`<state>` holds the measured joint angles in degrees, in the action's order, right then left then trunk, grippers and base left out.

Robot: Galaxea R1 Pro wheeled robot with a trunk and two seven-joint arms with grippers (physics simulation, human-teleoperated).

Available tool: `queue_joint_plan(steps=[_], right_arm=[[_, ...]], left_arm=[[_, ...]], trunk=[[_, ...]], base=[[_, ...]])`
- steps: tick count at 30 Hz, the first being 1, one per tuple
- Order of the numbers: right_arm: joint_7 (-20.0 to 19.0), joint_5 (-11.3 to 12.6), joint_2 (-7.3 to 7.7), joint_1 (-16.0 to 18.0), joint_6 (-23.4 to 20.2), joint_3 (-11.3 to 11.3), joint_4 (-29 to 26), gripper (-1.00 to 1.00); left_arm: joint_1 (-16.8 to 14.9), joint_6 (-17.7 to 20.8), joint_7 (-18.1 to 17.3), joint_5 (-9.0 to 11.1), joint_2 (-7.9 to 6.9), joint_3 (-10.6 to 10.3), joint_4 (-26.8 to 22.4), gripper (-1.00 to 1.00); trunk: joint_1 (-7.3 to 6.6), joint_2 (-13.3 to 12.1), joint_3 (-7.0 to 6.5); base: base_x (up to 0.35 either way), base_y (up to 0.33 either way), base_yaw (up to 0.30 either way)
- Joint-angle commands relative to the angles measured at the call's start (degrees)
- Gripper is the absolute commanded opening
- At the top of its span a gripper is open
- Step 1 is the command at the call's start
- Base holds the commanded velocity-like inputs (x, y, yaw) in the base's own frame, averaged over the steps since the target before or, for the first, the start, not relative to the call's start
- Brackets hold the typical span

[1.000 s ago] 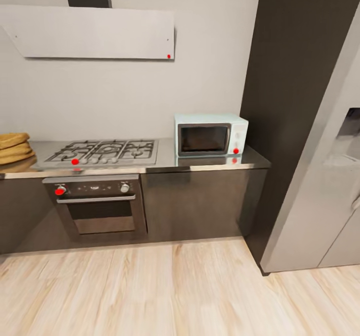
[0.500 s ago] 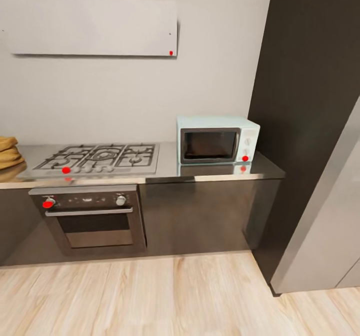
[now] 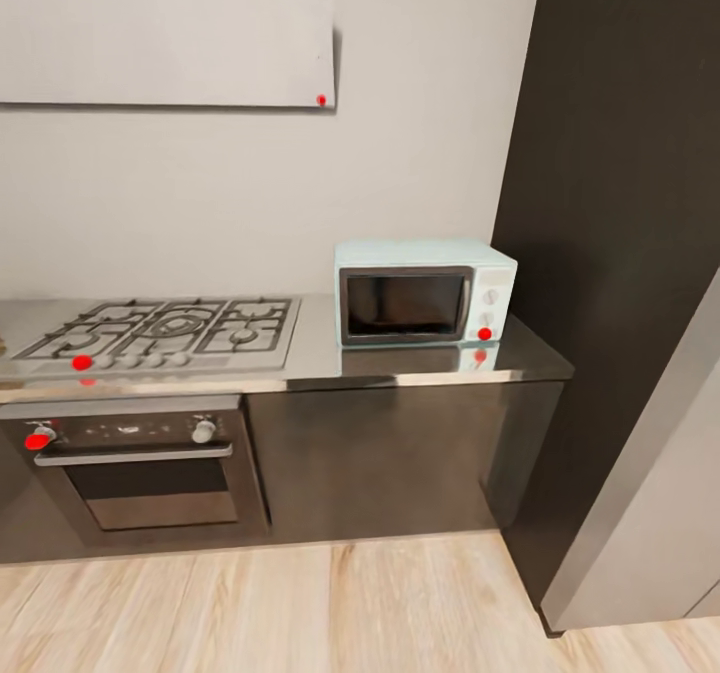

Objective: In the kitchen, take the popcorn bag from the countertop, put it into the microwave, and heat it until the popcorn is cooked so the cooked popcorn ends up inside the bag.

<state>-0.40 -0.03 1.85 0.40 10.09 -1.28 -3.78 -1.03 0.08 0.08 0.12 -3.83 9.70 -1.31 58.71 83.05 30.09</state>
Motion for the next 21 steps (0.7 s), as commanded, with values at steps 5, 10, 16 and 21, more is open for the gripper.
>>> queue_joint_plan(steps=[5, 10, 16, 21], right_arm=[[0.0, 0.0, 0.0, 0.0, 0.2, -0.1, 0.1, 1.0], [0.0, 0.0, 0.0, 0.0, 0.2, -0.1, 0.1, 1.0], [0.0, 0.1, 0.0, 0.0, 0.2, -0.2, 0.0, 1.0], [0.0, -0.1, 0.01, 0.0, 0.2, -0.1, -1.7, 1.0]], left_arm=[[0.0, 0.0, 0.0, 0.0, -0.02, 0.3, 0.0, 1.0], [0.0, -0.2, 0.1, 0.0, 0.28, 0.5, -0.1, 1.0], [0.0, -0.2, 0.2, 0.0, 0.76, 1.5, -0.2, 1.0], [0.0, -0.2, 0.2, 0.0, 0.84, 3.2, -0.2, 1.0]], trunk=[[0.02, 0.0, 0.06], [0.02, 0.0, 0.06], [-0.64, -1.2, -0.48], [-1.73, -3.2, -1.38]], base=[[0.259, -0.243, 0.037], [0.089, -0.114, 0.203], [0.003, -0.004, 0.122], [0.0, 0.0, 0.004]])
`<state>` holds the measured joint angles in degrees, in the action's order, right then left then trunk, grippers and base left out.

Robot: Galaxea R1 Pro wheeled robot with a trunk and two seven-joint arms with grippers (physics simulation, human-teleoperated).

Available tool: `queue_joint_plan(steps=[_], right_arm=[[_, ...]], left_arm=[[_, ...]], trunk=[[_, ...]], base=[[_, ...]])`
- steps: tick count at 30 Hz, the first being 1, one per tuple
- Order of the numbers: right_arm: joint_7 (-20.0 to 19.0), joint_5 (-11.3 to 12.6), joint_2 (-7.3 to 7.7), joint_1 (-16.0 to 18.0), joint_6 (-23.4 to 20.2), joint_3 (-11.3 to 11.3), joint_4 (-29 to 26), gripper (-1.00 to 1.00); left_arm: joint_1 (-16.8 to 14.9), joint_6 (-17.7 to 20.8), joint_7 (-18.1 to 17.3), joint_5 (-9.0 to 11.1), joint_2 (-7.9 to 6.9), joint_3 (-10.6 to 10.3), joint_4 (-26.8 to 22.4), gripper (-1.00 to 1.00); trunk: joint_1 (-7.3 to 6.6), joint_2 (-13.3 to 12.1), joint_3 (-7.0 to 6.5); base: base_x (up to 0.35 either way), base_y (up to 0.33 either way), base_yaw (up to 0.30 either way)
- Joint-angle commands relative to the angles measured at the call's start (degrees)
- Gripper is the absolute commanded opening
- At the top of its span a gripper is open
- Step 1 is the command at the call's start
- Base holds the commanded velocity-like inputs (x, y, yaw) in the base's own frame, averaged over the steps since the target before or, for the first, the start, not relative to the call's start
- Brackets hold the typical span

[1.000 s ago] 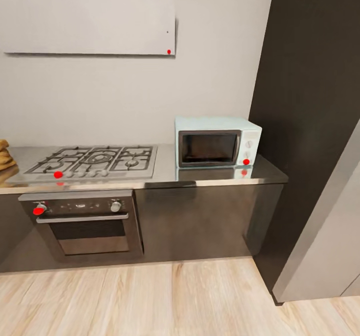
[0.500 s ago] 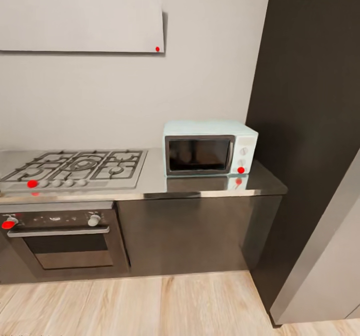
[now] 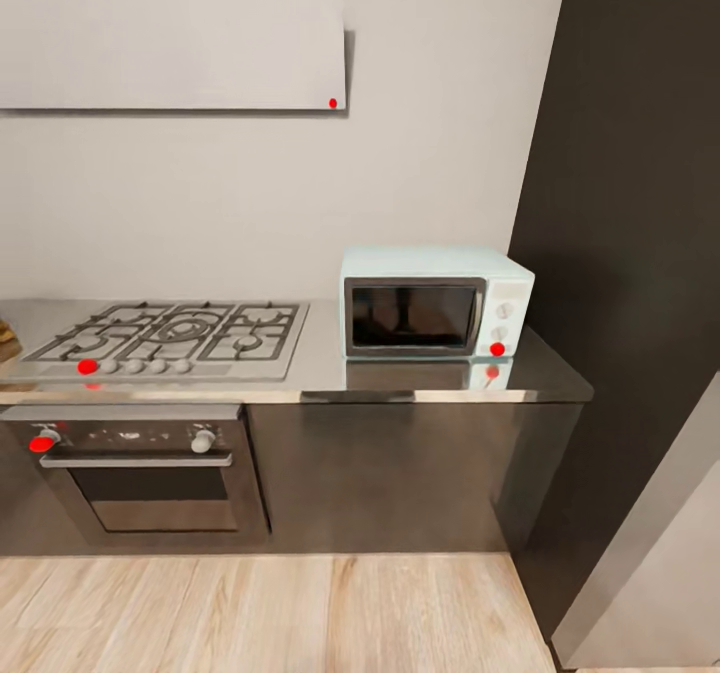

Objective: In the kitchen, take the popcorn bag from the countertop, put it into the microwave, and heat it until the popcorn is cooked so the cooked popcorn ends up inside the bag.

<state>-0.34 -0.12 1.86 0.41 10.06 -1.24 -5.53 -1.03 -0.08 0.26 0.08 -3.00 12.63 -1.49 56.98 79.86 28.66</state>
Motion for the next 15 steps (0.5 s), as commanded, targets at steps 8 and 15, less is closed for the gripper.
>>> queue_joint_plan(steps=[8, 15], right_arm=[[0.1, -0.1, 0.07, 0.0, 1.9, 0.0, -27.9, 1.0], [0.2, 0.2, 0.08, 0.1, 4.9, -0.2, -56.8, 1.0]], left_arm=[[0.0, 0.2, 0.0, 0.0, 0.0, 0.6, 0.0, 1.0], [0.0, 0.2, 0.1, 0.0, -0.04, 0.8, 0.0, 1.0]], trunk=[[-1.77, -3.2, -1.39], [-3.31, -6.0, -2.64]], base=[[0.0, 0.0, 0.0], [0.0, 0.0, 0.0]])
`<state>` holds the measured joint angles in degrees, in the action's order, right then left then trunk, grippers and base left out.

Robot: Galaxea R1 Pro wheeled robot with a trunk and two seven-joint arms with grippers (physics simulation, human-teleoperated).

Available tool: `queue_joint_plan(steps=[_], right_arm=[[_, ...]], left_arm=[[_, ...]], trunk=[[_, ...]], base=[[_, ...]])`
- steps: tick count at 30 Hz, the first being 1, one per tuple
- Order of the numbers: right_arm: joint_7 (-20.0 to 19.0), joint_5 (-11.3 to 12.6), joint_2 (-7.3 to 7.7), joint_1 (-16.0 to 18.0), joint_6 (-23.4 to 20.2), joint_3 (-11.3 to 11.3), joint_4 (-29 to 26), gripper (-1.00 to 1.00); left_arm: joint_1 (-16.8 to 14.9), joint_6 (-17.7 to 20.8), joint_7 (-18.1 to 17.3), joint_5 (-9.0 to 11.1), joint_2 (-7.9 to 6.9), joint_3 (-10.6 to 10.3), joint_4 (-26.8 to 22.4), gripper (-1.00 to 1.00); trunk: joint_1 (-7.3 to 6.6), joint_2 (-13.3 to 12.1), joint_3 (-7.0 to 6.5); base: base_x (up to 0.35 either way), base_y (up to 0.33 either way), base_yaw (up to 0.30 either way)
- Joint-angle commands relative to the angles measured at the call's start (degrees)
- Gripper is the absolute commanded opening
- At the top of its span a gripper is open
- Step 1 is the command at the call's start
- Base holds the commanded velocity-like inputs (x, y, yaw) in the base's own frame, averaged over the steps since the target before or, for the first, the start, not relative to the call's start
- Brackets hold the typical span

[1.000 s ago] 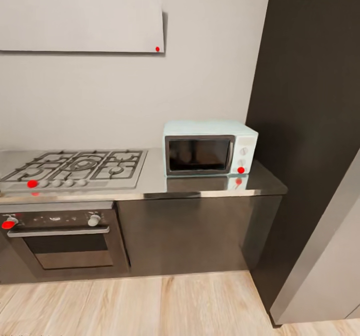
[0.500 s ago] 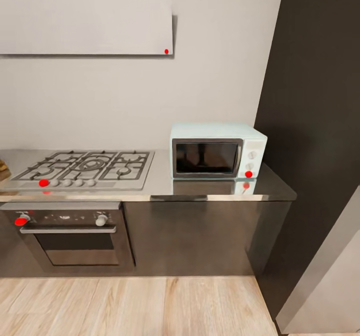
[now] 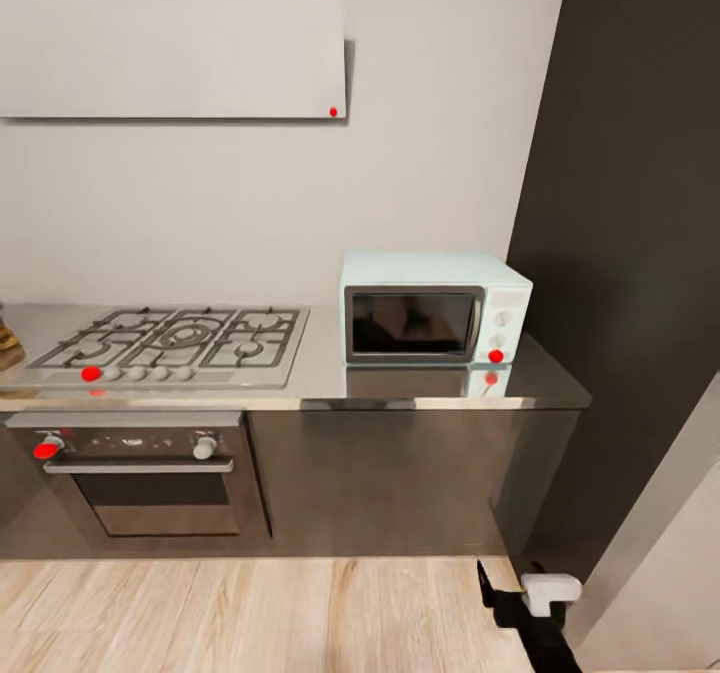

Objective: In the kitchen, take the popcorn bag from the countertop, put it into the microwave, and heat it until the popcorn is cooked so the cooked popcorn ends up inside the bag.

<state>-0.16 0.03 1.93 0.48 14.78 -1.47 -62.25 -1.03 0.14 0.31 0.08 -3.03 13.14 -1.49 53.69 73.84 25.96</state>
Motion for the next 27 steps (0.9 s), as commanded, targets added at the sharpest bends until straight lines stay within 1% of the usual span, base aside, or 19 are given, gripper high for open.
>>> queue_joint_plan(steps=[1, 2, 4, 5, 6, 10, 11, 12, 13, 14, 17, 21, 25, 27], right_arm=[[0.0, 0.0, 0.0, 0.2, 0.1, 0.0, -2.5, 1.0], [0.0, 0.0, 0.0, 0.7, 0.0, 0.0, -3.5, 1.0], [0.0, 0.1, 0.0, 3.2, -0.1, 0.0, -4.6, 1.0], [0.1, 0.1, 0.0, 5.8, -0.2, 0.0, -5.0, 1.0], [0.1, 0.1, 0.0, 7.6, -0.3, 0.0, -5.1, 1.0], [1.2, 0.1, 0.0, 13.3, -0.6, 0.0, -5.4, 1.0], [1.9, 0.1, 0.0, 15.1, -1.4, 0.0, -5.4, 1.0], [2.4, 0.1, 0.0, 16.5, -3.4, 0.0, -5.4, 1.0], [2.6, 0.1, 0.0, 18.1, -6.1, 0.0, -5.4, 1.0], [2.8, 0.1, 0.0, 20.6, -9.2, 0.0, -5.4, 1.0], [2.9, 0.1, 0.0, 24.0, -11.4, 0.0, -5.4, 1.0], [2.9, 0.1, 0.0, 25.2, -11.7, 0.1, -5.3, 1.0], [2.9, 0.1, 0.0, 25.4, -11.7, 0.1, -5.3, 1.0], [2.9, 0.1, 0.0, 25.4, -11.7, 0.0, -5.3, 1.0]], left_arm=[[0.0, 0.0, 0.0, 0.0, -0.02, 0.6, 0.0, 1.0], [0.0, 0.0, 0.0, 0.0, -0.03, 1.0, 0.0, 1.0], [0.0, 0.0, 0.0, 0.0, -0.04, 1.8, 0.0, 1.0], [0.0, 0.0, 0.0, 0.0, -0.02, 2.3, 0.0, 1.0], [0.0, 0.0, 0.0, 0.0, 0.0, 2.5, 0.0, 1.0], [0.0, 0.0, 0.0, 0.0, 0.04, 2.8, 0.0, 1.0], [0.0, 0.0, 0.0, 0.0, 0.04, 2.8, 0.0, 1.0], [0.0, 0.0, 0.0, 0.0, 0.04, 2.8, 0.0, 1.0], [0.0, 0.0, 0.0, 0.0, 0.04, 2.8, 0.0, 1.0], [0.0, 0.0, 0.0, 0.0, 0.05, 2.8, 0.0, 1.0], [0.0, 0.0, 0.0, 0.0, 0.05, 2.8, 0.0, 1.0], [0.0, 0.1, -0.1, 0.0, 0.05, 2.8, 0.0, 1.0], [0.0, 0.0, 0.1, 0.0, 0.05, 2.7, 0.0, 1.0], [0.0, 0.0, 0.8, 0.0, 0.0, 2.7, 0.0, 1.0]], trunk=[[-0.23, -0.4, -0.12], [-0.45, -0.8, -0.3], [-0.89, -1.6, -0.66], [-1.11, -2.0, -0.84], [-1.33, -2.4, -1.02], [-2.2, -4.0, -1.74], [-2.42, -4.4, -1.92], [-2.64, -4.8, -2.1], [-2.86, -5.2, -2.28], [-3.08, -5.6, -2.46], [-3.74, -6.8, -3.0], [-3.74, -6.8, -3.0], [-3.74, -6.8, -3.0], [-3.74, -6.8, -3.0]], base=[[0.0, 0.0, 0.0], [0.0, 0.0, 0.0], [0.0, 0.0, 0.0], [0.0, 0.0, 0.0], [0.0, 0.0, 0.0], [0.0, 0.0, 0.0], [0.0, 0.0, 0.0], [0.0, 0.0, 0.0], [0.0, 0.0, 0.0], [0.0, 0.0, 0.0], [0.0, 0.0, 0.0], [0.081, 0.0, 0.0], [0.294, 0.0, 0.0], [0.333, 0.0, 0.0]])
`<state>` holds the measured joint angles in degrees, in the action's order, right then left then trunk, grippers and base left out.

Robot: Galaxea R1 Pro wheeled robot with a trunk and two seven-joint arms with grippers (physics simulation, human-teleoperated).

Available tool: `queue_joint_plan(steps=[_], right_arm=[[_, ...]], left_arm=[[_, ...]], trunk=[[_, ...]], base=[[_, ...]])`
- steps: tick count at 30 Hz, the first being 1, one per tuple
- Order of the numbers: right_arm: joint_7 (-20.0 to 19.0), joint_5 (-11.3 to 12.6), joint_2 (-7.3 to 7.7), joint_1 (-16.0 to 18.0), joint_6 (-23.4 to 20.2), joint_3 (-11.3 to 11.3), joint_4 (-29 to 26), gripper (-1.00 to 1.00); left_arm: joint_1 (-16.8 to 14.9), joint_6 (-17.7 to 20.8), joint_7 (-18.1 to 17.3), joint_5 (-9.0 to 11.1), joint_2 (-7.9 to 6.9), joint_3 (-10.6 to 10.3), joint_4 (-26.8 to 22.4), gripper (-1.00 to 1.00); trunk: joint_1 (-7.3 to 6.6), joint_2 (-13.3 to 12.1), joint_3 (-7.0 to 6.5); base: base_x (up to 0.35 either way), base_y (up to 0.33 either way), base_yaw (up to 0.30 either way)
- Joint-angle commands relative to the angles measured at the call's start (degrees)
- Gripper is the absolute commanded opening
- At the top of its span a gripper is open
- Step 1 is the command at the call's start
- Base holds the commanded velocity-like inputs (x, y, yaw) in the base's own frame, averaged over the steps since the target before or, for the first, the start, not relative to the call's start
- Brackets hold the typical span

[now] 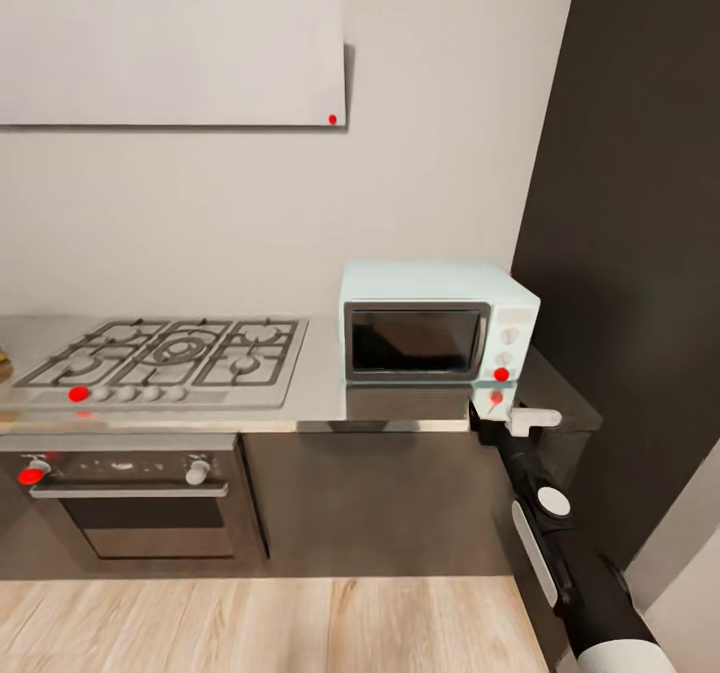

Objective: In the kitchen, take the popcorn bag from the countertop, put it into the microwave, and heat it until the popcorn is cooked so the cooked popcorn ends up inside the bag.

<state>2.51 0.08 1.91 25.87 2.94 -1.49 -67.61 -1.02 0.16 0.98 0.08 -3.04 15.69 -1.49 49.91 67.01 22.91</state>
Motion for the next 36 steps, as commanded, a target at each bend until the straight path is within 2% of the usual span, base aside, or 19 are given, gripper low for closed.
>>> queue_joint_plan(steps=[1, 12, 20, 24, 29, 36], right_arm=[[0.2, 0.0, 0.02, 0.0, 0.1, 0.1, 0.0, 1.0], [0.2, 0.1, 0.02, 0.0, 0.5, 0.1, 0.2, 1.0], [0.1, 0.0, 0.02, 0.0, 0.3, -0.1, 0.0, 1.0], [0.4, 0.0, 1.06, 1.3, 0.0, 0.1, 1.3, 1.0], [0.0, 0.1, 1.64, 1.0, 0.6, 0.1, 2.0, 1.0], [-0.1, 0.0, 1.69, 1.0, 0.7, 0.1, 2.0, 1.0]], left_arm=[[0.0, 0.0, 0.8, 0.0, -0.02, 0.1, 0.0, 1.0], [0.0, -0.1, 1.6, 0.0, -0.3, -0.2, 0.0, 1.0], [0.0, 0.0, 1.6, 0.0, -0.05, -0.2, 0.0, 1.0], [-0.1, -0.5, 1.6, -0.1, 0.99, -0.2, 0.0, 1.0], [-0.1, 0.0, 1.6, -0.1, 1.01, -0.2, 0.0, 1.0], [-0.1, 0.0, 1.6, -0.1, 1.01, -0.2, 0.0, 1.0]], trunk=[[0.03, 0.0, 0.06], [0.03, 0.0, 0.06], [0.03, 0.0, 0.06], [0.03, 0.0, 0.06], [0.03, 0.0, 0.06], [0.03, 0.0, 0.06]], base=[[0.337, 0.0, 0.0], [0.305, -0.074, 0.0], [0.03, -0.022, 0.0], [0.0, 0.0, 0.0], [0.003, 0.0, 0.0], [0.217, 0.0, 0.0]])
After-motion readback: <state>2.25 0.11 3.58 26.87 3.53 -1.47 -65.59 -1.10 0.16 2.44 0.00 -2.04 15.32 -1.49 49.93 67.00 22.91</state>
